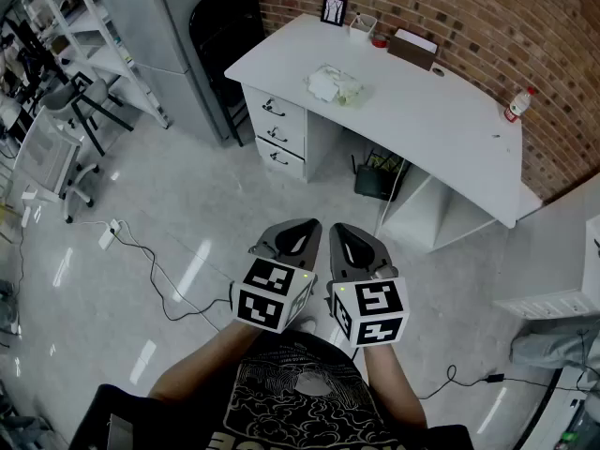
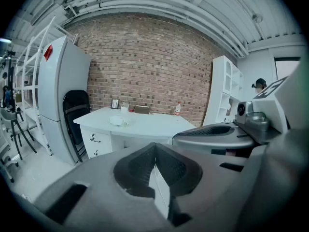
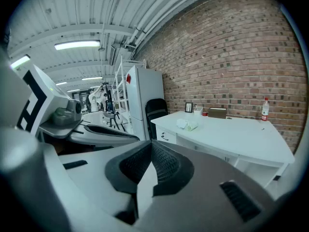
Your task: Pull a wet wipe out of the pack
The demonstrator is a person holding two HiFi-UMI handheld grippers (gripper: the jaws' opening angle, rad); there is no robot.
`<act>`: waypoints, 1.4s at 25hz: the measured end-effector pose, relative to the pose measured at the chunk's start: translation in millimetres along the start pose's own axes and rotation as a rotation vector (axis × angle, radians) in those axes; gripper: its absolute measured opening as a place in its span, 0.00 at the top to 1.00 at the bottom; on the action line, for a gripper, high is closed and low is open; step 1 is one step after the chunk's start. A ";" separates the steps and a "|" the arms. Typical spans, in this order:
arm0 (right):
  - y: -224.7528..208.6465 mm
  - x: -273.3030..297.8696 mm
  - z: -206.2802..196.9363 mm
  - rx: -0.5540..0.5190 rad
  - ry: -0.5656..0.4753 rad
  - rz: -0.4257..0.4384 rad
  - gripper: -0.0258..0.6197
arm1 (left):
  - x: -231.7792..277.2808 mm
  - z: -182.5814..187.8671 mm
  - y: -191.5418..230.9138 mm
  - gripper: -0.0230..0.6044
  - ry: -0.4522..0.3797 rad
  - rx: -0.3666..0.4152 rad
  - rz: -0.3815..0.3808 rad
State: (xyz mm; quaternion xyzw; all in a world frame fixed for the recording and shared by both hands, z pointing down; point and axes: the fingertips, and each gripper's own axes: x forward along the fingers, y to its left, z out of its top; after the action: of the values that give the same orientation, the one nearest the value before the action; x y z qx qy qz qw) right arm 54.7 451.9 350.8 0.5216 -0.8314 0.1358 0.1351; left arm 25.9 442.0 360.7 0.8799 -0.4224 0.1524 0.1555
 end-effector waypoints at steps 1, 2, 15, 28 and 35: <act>-0.3 -0.4 -0.7 -0.001 0.001 0.001 0.93 | 0.1 -0.2 -0.8 0.94 -0.001 0.000 0.002; -0.6 -0.7 -1.1 -0.002 0.002 0.001 0.93 | 0.2 -0.4 -1.4 0.94 -0.002 0.001 0.004; -4.5 11.1 1.7 -0.018 -0.006 0.007 0.93 | 13.4 -0.2 3.0 0.94 -0.002 0.008 0.008; -15.4 81.2 14.2 -0.011 0.035 -0.010 0.93 | 51.9 7.4 61.8 0.94 0.024 -0.024 -0.007; -19.4 140.8 34.3 0.001 0.063 -0.035 0.93 | 81.1 26.8 116.0 0.94 0.042 -0.026 -0.038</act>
State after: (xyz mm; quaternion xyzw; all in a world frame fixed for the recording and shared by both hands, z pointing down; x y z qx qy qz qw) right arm 10.4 314.3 372.3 0.5317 -0.8174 0.1499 0.1634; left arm -13.8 305.8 385.7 0.8823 -0.4040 0.1623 0.1789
